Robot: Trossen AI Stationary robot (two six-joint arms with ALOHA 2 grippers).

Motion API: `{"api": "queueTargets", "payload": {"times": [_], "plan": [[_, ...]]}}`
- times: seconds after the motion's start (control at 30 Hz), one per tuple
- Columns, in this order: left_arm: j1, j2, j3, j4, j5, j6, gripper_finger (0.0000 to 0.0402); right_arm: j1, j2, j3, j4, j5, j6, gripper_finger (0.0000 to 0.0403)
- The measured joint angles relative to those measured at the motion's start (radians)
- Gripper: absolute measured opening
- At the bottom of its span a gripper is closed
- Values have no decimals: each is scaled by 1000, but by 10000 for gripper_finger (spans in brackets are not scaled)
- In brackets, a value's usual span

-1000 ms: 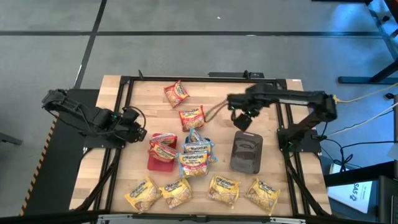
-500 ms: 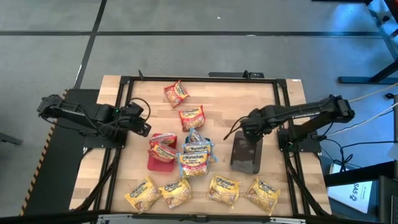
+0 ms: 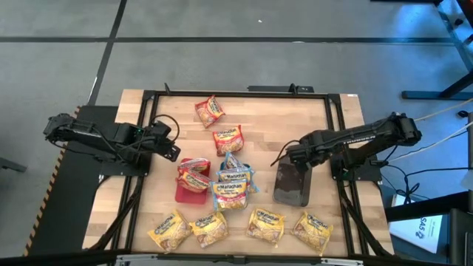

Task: Sort Maruchan noodles
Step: Adjust the black bin

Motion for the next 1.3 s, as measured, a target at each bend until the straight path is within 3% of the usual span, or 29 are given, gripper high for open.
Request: {"api": "queueTargets", "payload": {"times": [0.37, 0.73, 0.9, 1.3], "plan": [[0, 0, 0, -2, 1, 0, 0, 0, 0, 0, 40, -77, 9, 39], [0, 0, 0, -3, 1, 0, 0, 1, 1, -41, 44, -85, 19, 39], [0, 0, 0, -3, 5, 0, 0, 16, 1, -83, 116, -127, 26, 39], [0, 0, 0, -2, 5, 42, 0, 19, 1, -83, 277, -93, 22, 39]]}}
